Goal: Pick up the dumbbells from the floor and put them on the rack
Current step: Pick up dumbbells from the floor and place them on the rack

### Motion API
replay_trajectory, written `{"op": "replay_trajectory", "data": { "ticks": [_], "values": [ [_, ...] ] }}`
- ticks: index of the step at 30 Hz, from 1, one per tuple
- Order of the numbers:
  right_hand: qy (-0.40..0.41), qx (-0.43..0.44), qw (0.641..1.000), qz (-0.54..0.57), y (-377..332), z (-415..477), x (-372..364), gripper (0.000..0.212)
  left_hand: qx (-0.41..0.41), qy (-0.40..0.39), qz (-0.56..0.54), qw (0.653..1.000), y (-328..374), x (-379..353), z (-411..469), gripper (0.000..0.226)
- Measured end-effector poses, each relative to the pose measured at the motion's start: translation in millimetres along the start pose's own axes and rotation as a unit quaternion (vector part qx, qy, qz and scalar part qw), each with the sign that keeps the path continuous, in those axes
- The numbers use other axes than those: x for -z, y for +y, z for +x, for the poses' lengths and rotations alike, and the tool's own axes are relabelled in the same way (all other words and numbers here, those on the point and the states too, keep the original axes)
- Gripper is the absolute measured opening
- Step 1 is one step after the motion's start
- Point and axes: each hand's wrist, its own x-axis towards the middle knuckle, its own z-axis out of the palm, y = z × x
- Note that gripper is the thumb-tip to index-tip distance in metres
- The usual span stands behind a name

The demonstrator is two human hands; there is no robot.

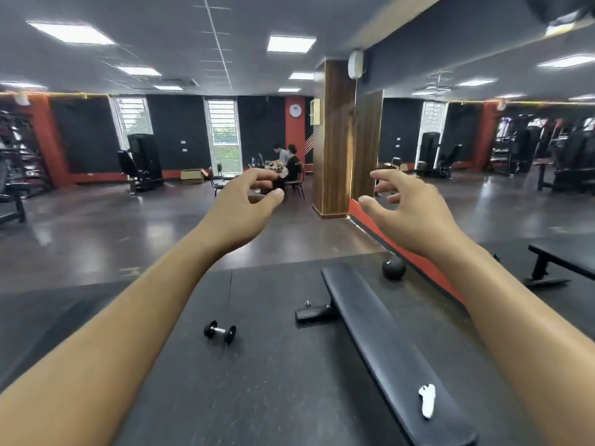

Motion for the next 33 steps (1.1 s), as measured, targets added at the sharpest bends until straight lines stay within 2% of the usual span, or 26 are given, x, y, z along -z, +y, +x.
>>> {"op": "replay_trajectory", "data": {
  "ticks": [7,12,15,22,26,30,33],
  "values": [
    [-0.047,0.012,0.999,0.014,20,96,-96,0.051,0.014,-0.008,0.032,0.999,-83,-13,79,0.032],
    [-0.192,0.031,0.981,-0.027,55,191,-183,0.051,0.059,-0.079,0.106,0.989,-156,-26,159,0.028],
    [-0.248,0.05,0.967,-0.038,70,249,-238,0.052,0.094,-0.077,0.132,0.984,-196,-30,216,0.027],
    [-0.271,0.073,0.96,-0.002,103,357,-371,0.053,0.149,-0.051,0.141,0.977,-301,-54,329,0.029],
    [-0.307,0.082,0.948,-0.023,120,420,-449,0.053,0.202,-0.043,0.139,0.969,-373,-68,399,0.026],
    [-0.337,0.093,0.935,-0.05,137,491,-539,0.053,0.216,-0.038,0.142,0.965,-458,-77,473,0.027],
    [-0.359,0.073,0.928,-0.061,147,548,-614,0.054,0.246,-0.028,0.123,0.961,-530,-84,532,0.026]
  ]
}}
